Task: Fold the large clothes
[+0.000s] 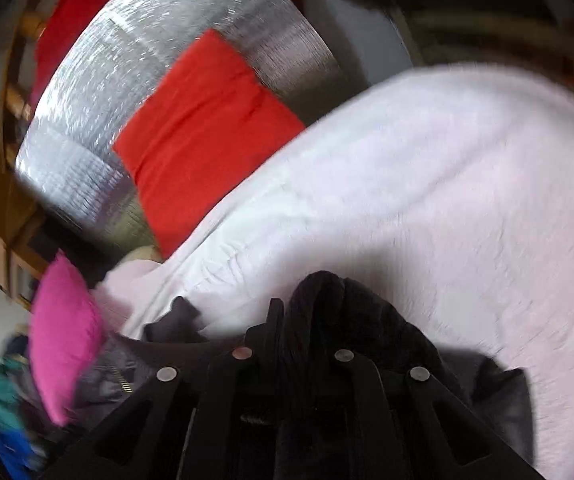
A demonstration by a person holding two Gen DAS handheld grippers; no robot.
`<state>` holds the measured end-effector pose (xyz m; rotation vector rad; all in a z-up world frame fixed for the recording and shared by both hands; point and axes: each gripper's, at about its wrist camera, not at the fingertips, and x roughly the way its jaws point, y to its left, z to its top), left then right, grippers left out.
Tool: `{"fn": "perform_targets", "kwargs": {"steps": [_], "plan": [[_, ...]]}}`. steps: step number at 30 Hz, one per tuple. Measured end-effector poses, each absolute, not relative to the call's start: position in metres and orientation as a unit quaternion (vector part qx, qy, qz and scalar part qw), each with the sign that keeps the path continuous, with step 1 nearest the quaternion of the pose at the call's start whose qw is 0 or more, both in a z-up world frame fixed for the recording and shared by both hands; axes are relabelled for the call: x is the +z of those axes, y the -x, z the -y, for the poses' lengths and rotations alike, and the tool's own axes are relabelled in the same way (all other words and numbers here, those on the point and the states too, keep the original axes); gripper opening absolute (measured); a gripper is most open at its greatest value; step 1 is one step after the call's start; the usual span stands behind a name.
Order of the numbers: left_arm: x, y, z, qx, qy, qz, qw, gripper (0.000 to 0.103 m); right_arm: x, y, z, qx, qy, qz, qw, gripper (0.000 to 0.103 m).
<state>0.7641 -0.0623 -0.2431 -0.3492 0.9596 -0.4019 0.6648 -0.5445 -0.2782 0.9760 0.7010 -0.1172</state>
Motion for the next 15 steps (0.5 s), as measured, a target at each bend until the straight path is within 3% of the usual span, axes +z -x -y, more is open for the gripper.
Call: {"fn": "perform_targets", "kwargs": {"steps": [1, 2, 3, 5, 7, 10, 15], "plan": [[-0.241, -0.761, 0.06, -0.199, 0.174, -0.454, 0.851, 0.014, -0.28, -0.659, 0.552, -0.036, -0.49, -0.321, 0.809, 0.021], [-0.236, -0.76, 0.054, -0.206, 0.194, -0.454, 0.845, 0.021, -0.279, -0.65, 0.561, -0.022, -0.521, -0.307, 0.796, 0.034], [-0.229, -0.755, 0.048, -0.209, 0.216, -0.45, 0.841, 0.029, -0.276, -0.635, 0.571, -0.012, -0.55, -0.28, 0.786, 0.057], [-0.208, -0.734, 0.029, -0.206, 0.247, -0.416, 0.851, 0.075, -0.261, -0.594, 0.589, -0.034, -0.574, -0.232, 0.785, 0.095], [-0.185, -0.705, 0.011, -0.199, 0.244, -0.377, 0.871, 0.083, -0.247, -0.557, 0.6, -0.033, -0.571, -0.202, 0.795, 0.095], [-0.173, -0.649, -0.003, -0.223, 0.202, -0.394, 0.868, 0.083, -0.23, -0.499, 0.602, -0.018, -0.533, -0.232, 0.813, 0.094], [-0.215, -0.557, -0.024, -0.211, 0.227, -0.448, 0.838, 0.084, -0.243, -0.413, 0.571, 0.004, -0.533, -0.263, 0.804, 0.094]]}}
